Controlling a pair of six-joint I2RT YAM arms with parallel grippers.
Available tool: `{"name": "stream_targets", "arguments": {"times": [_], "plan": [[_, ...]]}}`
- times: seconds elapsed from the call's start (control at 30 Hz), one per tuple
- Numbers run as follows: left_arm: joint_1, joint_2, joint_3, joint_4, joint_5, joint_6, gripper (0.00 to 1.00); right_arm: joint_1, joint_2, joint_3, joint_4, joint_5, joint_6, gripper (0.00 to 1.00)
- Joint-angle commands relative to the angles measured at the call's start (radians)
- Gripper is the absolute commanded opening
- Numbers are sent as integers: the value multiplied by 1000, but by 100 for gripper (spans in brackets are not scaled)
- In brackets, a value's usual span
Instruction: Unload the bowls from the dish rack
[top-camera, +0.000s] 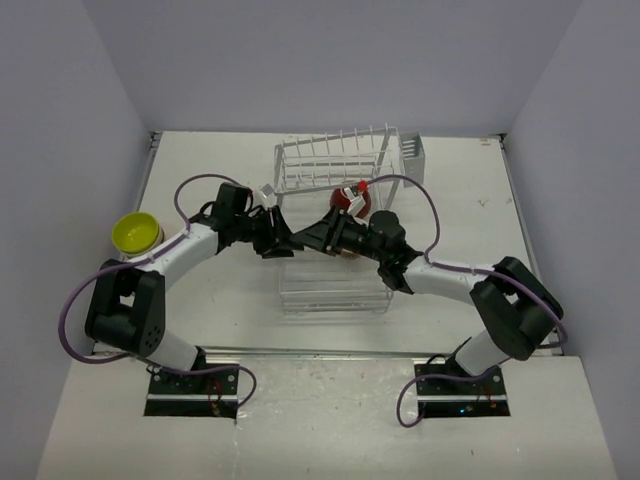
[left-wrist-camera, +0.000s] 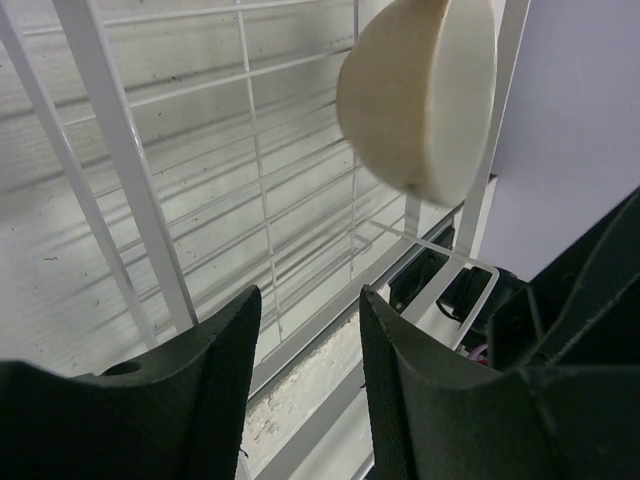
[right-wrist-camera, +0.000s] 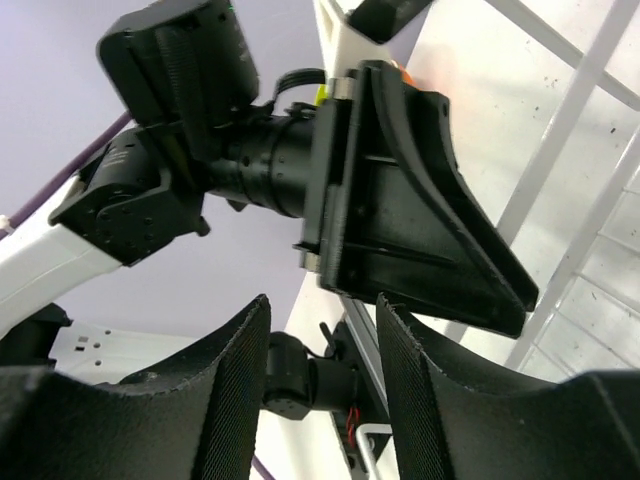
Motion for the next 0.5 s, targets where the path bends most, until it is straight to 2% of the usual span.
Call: {"name": "stream_targets", "arguments": {"times": [0.0, 0.23, 0.27, 0.3, 0.37, 0.47], "plan": [[7, 46, -27, -95, -39, 43, 47, 5, -121, 114, -235, -30, -121, 48], [6, 46, -15, -100, -30, 40, 48, 5, -293, 236, -692, 19, -296, 52], [6, 45, -16, -101, -27, 40, 48, 5, -302, 255, -814, 33, -346, 52], [6, 40, -22, -98, -28, 42, 48, 7, -307, 305, -889, 71, -374, 54], [6, 34, -26, -98, -31, 48, 48, 4, -280, 411, -1141, 122, -457, 54], [6, 25, -33, -97, -34, 47, 49, 2, -197, 498, -1373, 193, -583, 55]]}}
